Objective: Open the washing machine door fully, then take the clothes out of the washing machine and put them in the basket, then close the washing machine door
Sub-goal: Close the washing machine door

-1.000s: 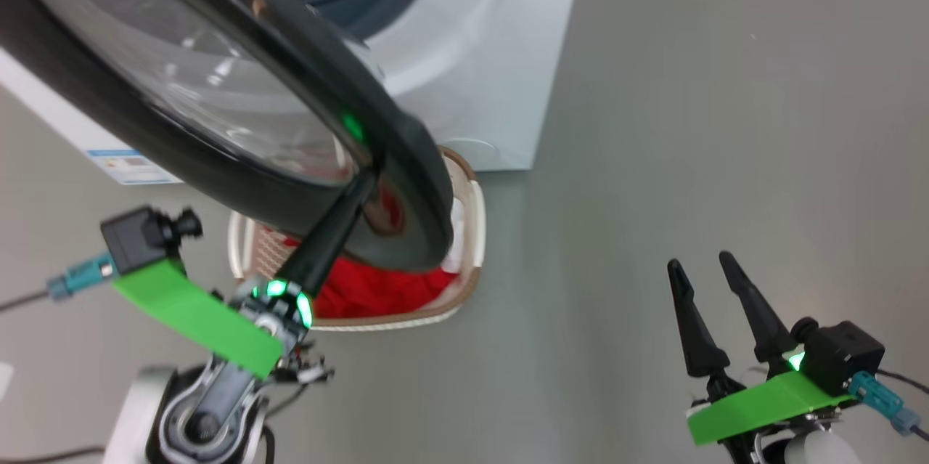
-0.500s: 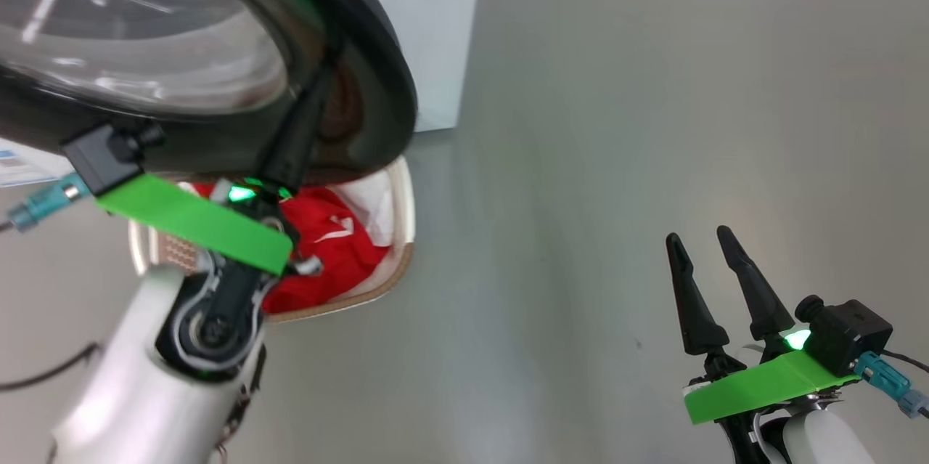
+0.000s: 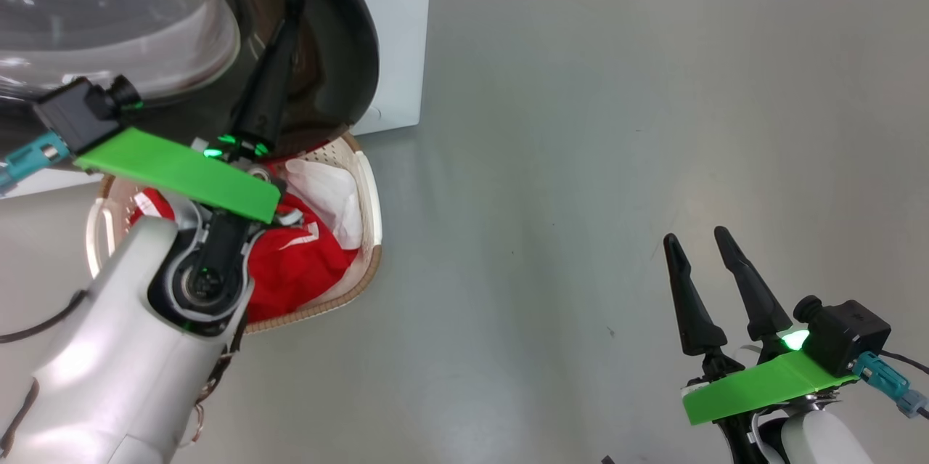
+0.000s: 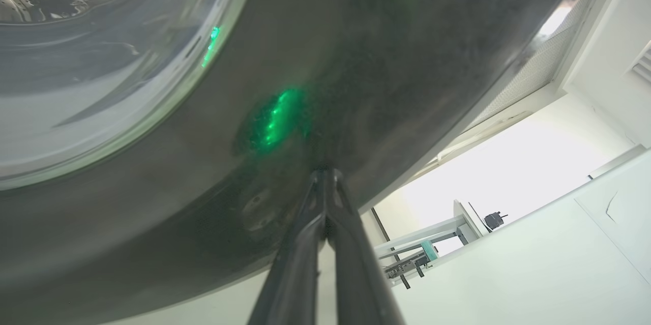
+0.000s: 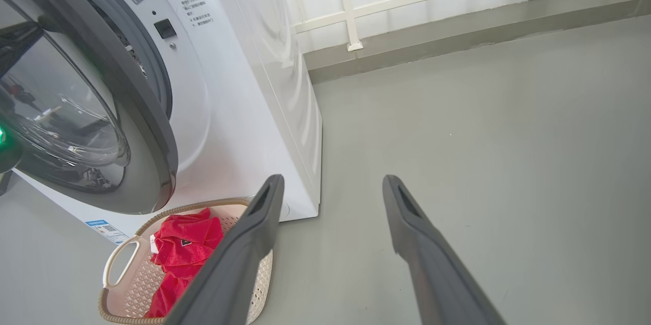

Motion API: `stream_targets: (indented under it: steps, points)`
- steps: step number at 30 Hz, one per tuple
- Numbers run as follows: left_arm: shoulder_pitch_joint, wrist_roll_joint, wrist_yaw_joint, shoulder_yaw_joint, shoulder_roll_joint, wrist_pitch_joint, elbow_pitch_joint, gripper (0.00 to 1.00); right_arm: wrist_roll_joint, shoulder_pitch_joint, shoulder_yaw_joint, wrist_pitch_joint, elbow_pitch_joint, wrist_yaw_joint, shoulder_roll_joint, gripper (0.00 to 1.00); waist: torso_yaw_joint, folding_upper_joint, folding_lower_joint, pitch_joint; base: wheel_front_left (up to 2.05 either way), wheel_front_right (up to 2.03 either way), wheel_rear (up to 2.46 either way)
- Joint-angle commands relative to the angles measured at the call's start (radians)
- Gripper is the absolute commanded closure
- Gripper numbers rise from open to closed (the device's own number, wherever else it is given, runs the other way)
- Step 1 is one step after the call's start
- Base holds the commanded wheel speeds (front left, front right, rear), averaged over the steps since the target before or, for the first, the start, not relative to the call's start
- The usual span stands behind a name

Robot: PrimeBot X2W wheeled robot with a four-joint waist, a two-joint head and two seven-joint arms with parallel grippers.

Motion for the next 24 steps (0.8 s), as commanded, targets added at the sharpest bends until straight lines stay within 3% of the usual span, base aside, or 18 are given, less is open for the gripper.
stream_targets:
  steps: [1,9,14,15,16,24]
  points:
    - [-0.029,-0.013,-0.006,0.014,0.04,-0.014,-0.015,1.0,0.012,-0.011,0.027,-0.006,-0.021,0.007,-0.011,0.0,0.0,-0.0001,0.0,-0.007,0.0,0.0,0.0]
    - [0.03,-0.044,-0.006,-0.031,0.056,-0.052,0.012,0.98,0.0,0.003,0.01,-0.006,-0.022,0.007,-0.011,0.0,0.035,-0.0001,0.0,-0.033,0.0,0.0,0.0]
    - [0.104,-0.041,-0.006,-0.041,0.059,-0.065,0.028,0.46,-0.019,0.014,0.0,-0.006,-0.019,0.007,-0.011,0.0,0.064,-0.0001,0.0,-0.061,0.0,0.0,0.0]
    - [0.12,-0.038,-0.006,-0.039,0.059,-0.066,0.032,0.16,-0.023,0.018,-0.003,-0.006,-0.018,0.007,-0.011,0.0,0.071,-0.0001,0.0,-0.067,0.0,0.0,0.0]
    - [0.137,-0.035,-0.006,-0.037,0.059,-0.067,0.033,0.0,-0.027,0.021,-0.005,-0.006,-0.017,0.007,-0.011,0.0,0.076,-0.0001,0.0,-0.073,0.0,0.0,0.0]
    - [0.285,0.016,-0.006,0.044,0.039,-0.069,0.051,0.0,-0.06,0.048,-0.03,-0.006,-0.009,0.007,-0.011,0.0,0.127,-0.0001,0.0,-0.119,0.0,0.0,0.0]
